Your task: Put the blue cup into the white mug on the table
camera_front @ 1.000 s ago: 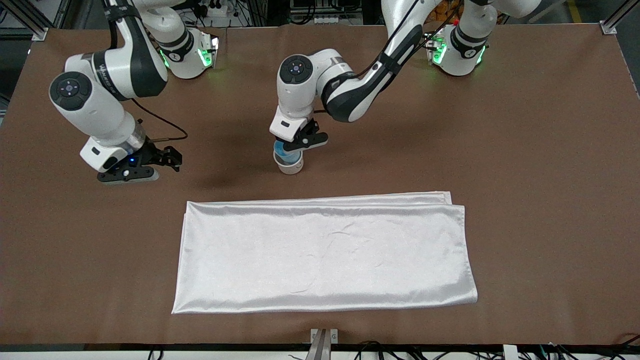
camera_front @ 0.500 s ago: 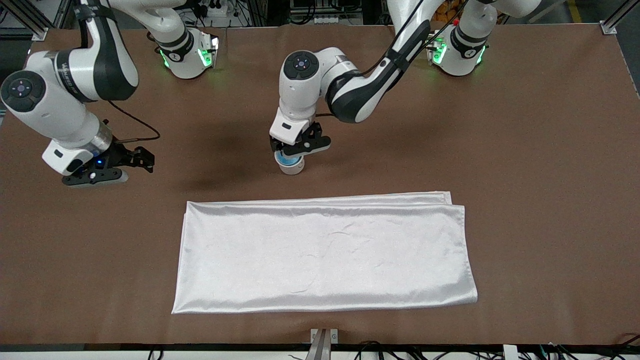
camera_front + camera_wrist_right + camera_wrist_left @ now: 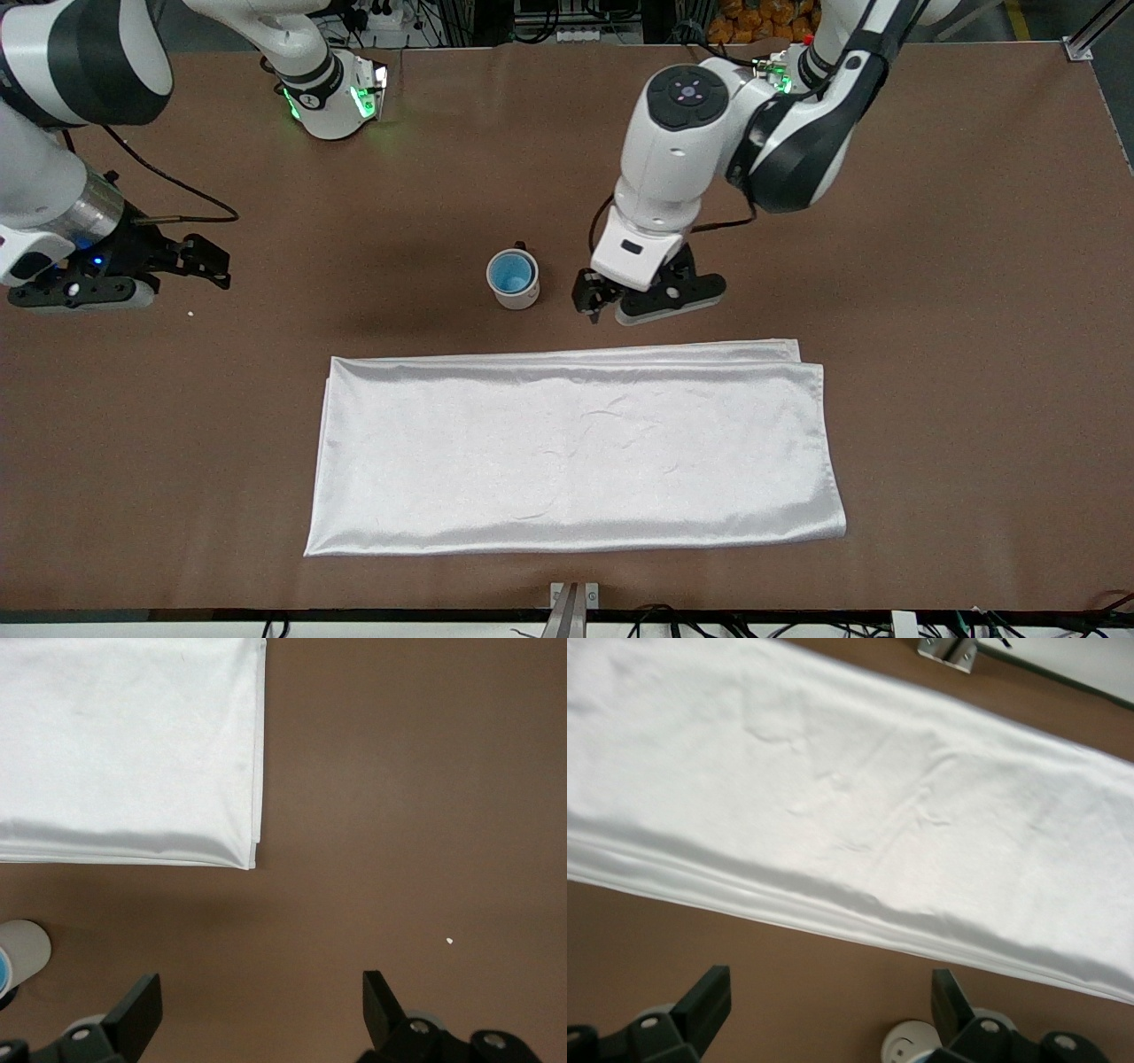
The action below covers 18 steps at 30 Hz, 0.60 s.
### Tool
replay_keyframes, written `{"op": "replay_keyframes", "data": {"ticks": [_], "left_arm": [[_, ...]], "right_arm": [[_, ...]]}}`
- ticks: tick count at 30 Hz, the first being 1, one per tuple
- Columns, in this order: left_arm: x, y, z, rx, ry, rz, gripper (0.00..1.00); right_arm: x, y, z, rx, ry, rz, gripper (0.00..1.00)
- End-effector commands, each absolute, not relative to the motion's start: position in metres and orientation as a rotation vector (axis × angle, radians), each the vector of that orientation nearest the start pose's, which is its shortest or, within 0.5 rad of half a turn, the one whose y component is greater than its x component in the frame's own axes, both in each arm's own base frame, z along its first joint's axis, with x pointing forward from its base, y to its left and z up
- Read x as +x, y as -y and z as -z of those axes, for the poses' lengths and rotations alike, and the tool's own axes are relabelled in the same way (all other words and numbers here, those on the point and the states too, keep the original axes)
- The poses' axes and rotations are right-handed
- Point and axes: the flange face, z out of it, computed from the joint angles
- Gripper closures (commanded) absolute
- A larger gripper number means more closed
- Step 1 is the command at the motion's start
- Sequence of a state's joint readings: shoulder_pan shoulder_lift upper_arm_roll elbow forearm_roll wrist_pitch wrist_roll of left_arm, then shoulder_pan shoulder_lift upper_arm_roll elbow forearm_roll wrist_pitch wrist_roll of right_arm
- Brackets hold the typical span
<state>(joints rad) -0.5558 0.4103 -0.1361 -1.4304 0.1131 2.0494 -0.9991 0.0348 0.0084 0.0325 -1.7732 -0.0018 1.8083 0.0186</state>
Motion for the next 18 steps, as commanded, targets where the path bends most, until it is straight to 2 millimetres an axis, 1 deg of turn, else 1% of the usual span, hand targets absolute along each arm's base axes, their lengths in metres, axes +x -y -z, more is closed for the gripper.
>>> {"op": "replay_keyframes", "data": {"ticks": [1,5,8,11,13,15,17,18], "left_arm": [[0.564,0.382,-0.512,-3.182,0.355,0.298,0.0],[0.574,0.347,-0.532,-3.171,0.274,0.302,0.0],[0.585,0.311,-0.541,-3.152,0.215,0.271,0.0],[0.592,0.282,-0.549,-3.151,0.112,0.24,0.0],[0.599,0.256,-0.556,-3.161,0.072,0.229,0.0],[0.604,0.236,-0.565,-3.177,0.05,0.234,0.0],[0.609,0.213,-0.568,-3.186,0.07,0.228,0.0],[0.61,0.205,-0.569,-3.184,0.077,0.221,0.0]], "right_arm": [[0.567,-0.041,-0.582,-3.121,0.032,0.032,0.0],[0.564,-0.042,-0.597,-3.132,0.064,0.028,0.0],[0.56,-0.043,-0.606,-3.135,0.132,0.014,0.0],[0.56,-0.041,-0.613,-3.134,0.154,0.024,0.0],[0.56,-0.039,-0.614,-3.134,0.18,0.029,0.0],[0.559,-0.038,-0.616,-3.14,0.234,0.034,0.0],[0.56,-0.035,-0.62,-3.163,0.281,0.048,0.0],[0.56,-0.034,-0.623,-3.174,0.295,0.054,0.0]]}}
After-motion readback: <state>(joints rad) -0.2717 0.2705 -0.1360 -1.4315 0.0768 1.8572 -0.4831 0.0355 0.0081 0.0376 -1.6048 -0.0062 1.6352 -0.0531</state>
